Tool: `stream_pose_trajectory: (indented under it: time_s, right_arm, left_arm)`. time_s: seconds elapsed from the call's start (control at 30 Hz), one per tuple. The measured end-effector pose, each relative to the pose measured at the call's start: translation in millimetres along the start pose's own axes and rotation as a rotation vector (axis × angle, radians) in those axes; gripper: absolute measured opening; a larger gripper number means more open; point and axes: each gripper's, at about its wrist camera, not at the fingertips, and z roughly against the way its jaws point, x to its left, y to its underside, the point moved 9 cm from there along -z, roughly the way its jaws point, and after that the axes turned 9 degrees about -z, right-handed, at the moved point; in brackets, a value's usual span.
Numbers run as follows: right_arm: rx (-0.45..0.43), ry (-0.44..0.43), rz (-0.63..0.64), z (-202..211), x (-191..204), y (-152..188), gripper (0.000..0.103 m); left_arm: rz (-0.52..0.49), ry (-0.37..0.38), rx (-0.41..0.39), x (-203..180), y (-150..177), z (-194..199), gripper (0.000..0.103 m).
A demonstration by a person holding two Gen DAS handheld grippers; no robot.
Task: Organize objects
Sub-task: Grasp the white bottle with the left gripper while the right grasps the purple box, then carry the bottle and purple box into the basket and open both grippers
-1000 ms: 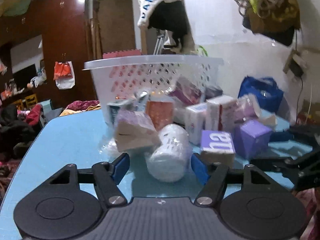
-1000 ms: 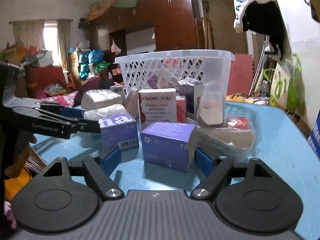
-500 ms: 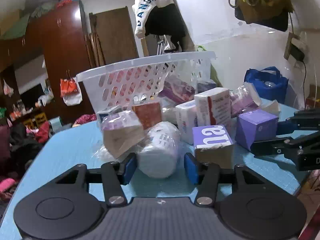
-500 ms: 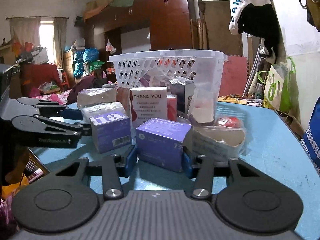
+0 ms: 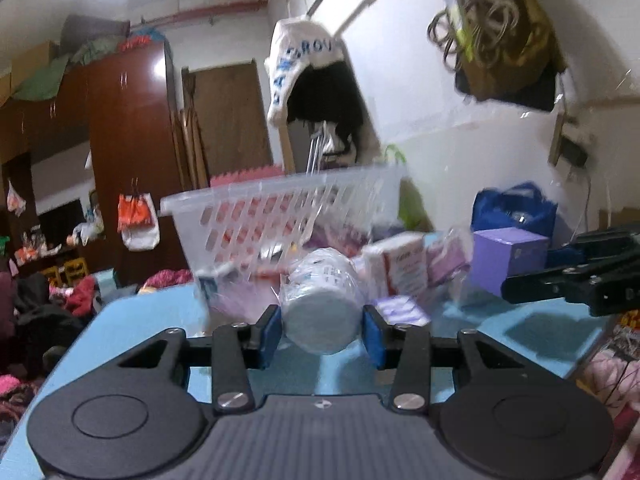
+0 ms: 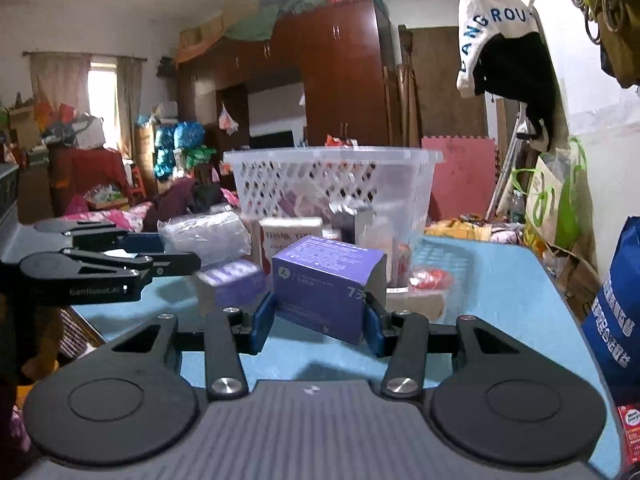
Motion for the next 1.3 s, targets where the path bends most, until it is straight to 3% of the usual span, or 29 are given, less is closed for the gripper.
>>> stream_pose_trajectory:
  time_s: [0.3,0.57,0.73,0.8,1.03,1.07,1.1,1.13,1.17,1.2,1.3]
  right_arm:
    - [-0.074,-0.04,-0.001,3.4,2.6,-41.6,0.05]
    - [-0.12,-0.042,0.077,-33.7,16.3,-121.1,0.05]
    - [-0.088,-0.021,0.141,-87.3,27.8,-162.1,0.05]
    - [-0.067,-0.004,0.162,-109.5,30.2,-168.3,0.05]
    - [0.027,0.054,0.233,-148.0,29.6,-150.5,0.05]
    - [0.035,0.057,0.234,-150.4,28.6,-148.7,0.051]
    - [0.046,0.059,0.233,-152.0,27.7,-146.6,0.064]
    - [0.067,0.057,0.235,-153.7,27.4,-143.6,0.068]
    - [0.069,0.072,0.235,-153.1,24.6,-142.1,0.082]
    - [0.056,0.084,0.236,-148.2,22.3,-140.8,0.089]
    - [0.027,0.089,0.22,-122.0,17.1,-138.3,0.094]
  left_arm:
    - [0.074,-0.019,-0.084,26.0,-30.2,8.8,0.047]
    - [0.178,-0.033,-0.111,77.6,-86.4,-11.3,0.047]
    - [0.241,-0.014,-0.052,97.9,-125.0,-61.0,0.047]
    - [0.247,-0.041,-0.012,102.1,-130.5,-83.4,0.048]
    - [0.3,-0.031,0.069,112.3,-118.7,-131.2,0.049]
    - [0.294,-0.03,0.081,112.1,-116.8,-135.5,0.051]
    - [0.279,-0.034,0.1,112.0,-114.8,-139.8,0.064]
    - [0.261,-0.052,0.123,112.4,-112.7,-144.1,0.074]
    - [0.244,-0.075,0.145,114.0,-109.7,-147.3,0.077]
    - [0.239,-0.083,0.154,115.1,-107.8,-146.7,0.077]
    - [0.266,-0.021,0.093,111.3,-103.0,-117.9,0.077]
